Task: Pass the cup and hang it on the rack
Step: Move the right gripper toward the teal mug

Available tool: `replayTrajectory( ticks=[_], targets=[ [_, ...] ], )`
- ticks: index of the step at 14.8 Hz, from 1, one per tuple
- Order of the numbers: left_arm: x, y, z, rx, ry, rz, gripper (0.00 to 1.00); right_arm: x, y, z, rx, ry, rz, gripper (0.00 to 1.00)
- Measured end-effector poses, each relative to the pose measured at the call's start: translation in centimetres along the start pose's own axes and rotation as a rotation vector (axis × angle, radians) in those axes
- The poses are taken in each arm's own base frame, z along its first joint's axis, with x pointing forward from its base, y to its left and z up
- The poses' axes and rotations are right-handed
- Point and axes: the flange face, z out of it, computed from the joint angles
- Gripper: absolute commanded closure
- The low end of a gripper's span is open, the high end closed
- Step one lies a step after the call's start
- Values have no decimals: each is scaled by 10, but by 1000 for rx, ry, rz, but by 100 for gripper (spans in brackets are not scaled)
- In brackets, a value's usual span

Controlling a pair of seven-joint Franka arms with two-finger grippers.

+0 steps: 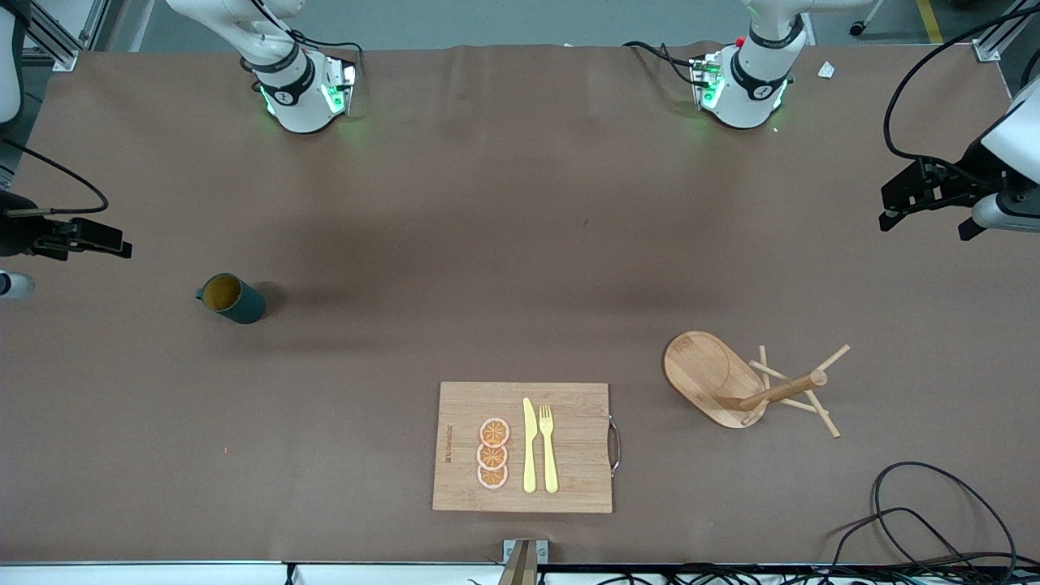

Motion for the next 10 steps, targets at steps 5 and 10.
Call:
replayTrajectory(
  ticks=[5,10],
  targets=[
    [0,0,0,0,-1,0,0,-47,-16,-78,1,51,-23,0],
    [0,-1,1,0,-1,-1,0,-47,-15,-70,2,76,-40,0]
  ],
)
